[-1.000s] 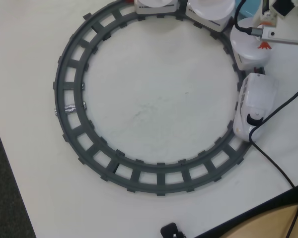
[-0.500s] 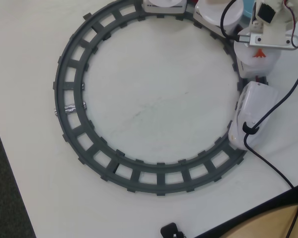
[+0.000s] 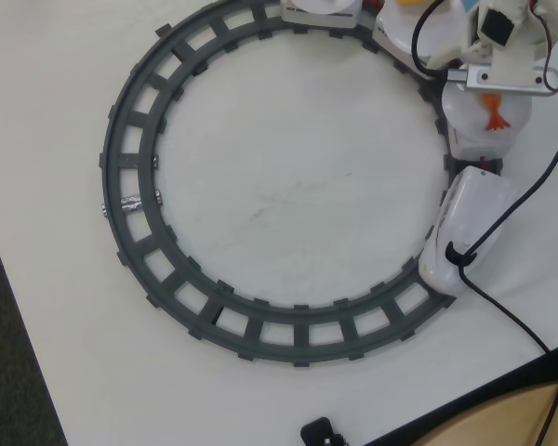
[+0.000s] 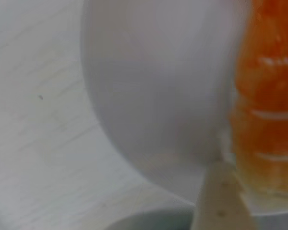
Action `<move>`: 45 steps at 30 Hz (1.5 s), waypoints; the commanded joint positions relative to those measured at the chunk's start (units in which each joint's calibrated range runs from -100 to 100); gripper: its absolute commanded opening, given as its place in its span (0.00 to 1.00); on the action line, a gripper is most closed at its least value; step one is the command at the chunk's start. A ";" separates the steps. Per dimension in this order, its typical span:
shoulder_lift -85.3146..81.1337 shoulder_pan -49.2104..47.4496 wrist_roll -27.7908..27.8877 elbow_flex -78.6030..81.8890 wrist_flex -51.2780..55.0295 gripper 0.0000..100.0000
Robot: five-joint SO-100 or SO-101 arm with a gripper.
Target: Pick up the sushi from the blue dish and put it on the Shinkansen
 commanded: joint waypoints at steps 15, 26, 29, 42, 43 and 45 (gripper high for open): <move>-54.01 0.12 -7.47 17.72 0.63 0.39; -91.09 13.14 -14.34 39.45 -6.05 0.39; -96.43 17.81 -14.34 52.82 -15.12 0.39; -96.51 20.27 -16.12 87.83 -29.84 0.39; -96.51 20.36 -16.12 90.07 -29.84 0.39; -96.51 20.45 -16.12 95.10 -30.01 0.39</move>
